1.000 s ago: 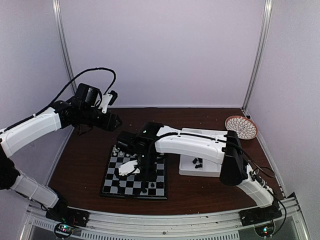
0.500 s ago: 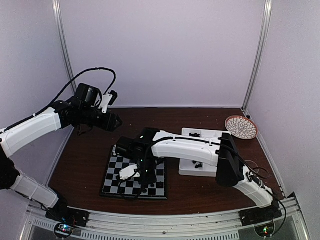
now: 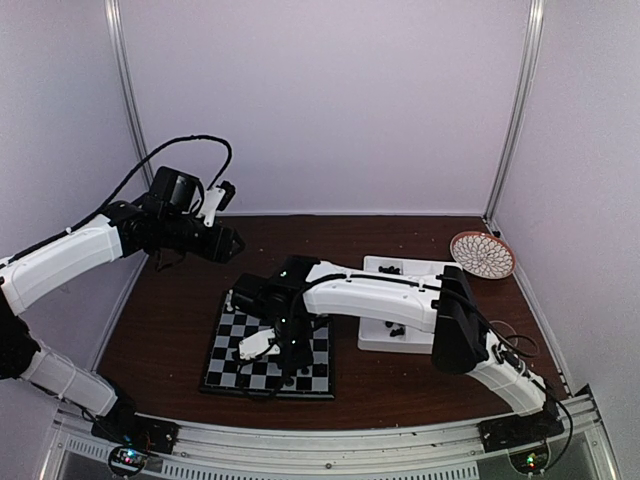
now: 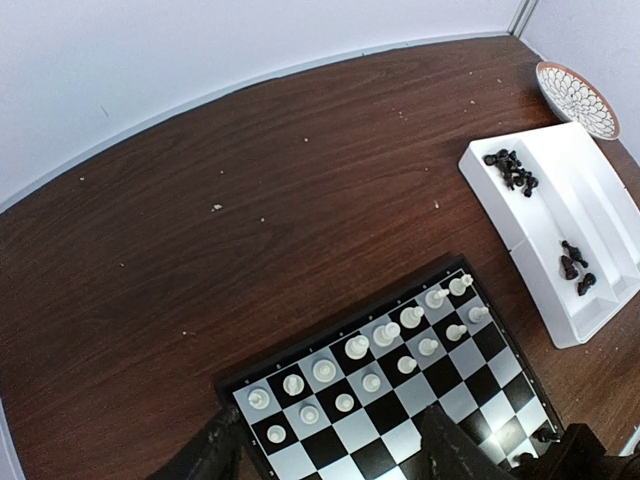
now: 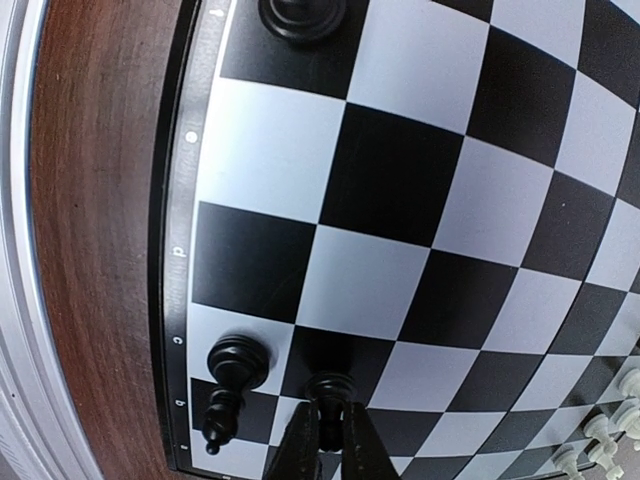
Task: Set up the chess pieces on the board
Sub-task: Place the pawn at c7.
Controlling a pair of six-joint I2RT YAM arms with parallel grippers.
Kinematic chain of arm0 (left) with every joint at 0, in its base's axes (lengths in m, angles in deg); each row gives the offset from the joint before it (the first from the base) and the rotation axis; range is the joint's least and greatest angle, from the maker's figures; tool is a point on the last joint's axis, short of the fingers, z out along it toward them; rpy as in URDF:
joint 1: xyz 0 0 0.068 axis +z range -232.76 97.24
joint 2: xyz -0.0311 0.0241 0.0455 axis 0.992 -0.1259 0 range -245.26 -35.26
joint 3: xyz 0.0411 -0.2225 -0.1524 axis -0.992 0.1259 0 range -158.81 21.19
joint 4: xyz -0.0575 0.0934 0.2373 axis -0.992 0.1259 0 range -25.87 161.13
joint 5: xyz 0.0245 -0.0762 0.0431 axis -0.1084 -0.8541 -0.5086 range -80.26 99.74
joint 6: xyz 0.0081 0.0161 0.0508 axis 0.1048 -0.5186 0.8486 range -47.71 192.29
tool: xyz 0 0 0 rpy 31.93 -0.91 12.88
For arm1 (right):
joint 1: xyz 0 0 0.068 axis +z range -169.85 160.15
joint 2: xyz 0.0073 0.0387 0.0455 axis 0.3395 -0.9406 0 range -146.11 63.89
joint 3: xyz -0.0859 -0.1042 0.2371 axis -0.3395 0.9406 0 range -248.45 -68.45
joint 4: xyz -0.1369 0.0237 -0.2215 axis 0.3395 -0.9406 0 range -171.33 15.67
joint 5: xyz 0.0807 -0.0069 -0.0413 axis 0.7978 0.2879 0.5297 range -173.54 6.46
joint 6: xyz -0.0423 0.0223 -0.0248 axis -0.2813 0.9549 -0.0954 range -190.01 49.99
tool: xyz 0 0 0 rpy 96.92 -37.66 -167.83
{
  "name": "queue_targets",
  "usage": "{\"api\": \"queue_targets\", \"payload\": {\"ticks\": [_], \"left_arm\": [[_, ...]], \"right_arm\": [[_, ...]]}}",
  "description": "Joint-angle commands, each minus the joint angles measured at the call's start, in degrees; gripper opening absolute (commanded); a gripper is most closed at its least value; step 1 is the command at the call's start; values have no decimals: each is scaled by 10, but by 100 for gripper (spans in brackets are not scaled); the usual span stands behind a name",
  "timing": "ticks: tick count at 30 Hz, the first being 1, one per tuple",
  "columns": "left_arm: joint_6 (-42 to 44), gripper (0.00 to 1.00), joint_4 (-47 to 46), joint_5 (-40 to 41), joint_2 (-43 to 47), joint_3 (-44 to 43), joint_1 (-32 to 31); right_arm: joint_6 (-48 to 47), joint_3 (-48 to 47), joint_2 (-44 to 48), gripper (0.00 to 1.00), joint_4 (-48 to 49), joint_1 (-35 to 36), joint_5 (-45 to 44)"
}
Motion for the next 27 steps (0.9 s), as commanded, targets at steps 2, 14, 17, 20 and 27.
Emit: {"api": "queue_targets", "payload": {"ticks": [2,14,17,20,27], "left_arm": [[3,61,-10,-10,9,-14,6],[3,61,-10,-13,8,-14,6],[3,61,-10,-13,7,-14,6],[3,61,-10,-12,7,-14,6],[3,61,-10,-12,6,-14,6]], "right_arm": [[1,-2,-10,8,-1,1,12],[2,-1,-14,15,3,-1,3],[2,-3,-8,19,6,-2,2],[5,-4,3,22,9,-1,7],[4,-8,41,24,-5,-1,1]]}}
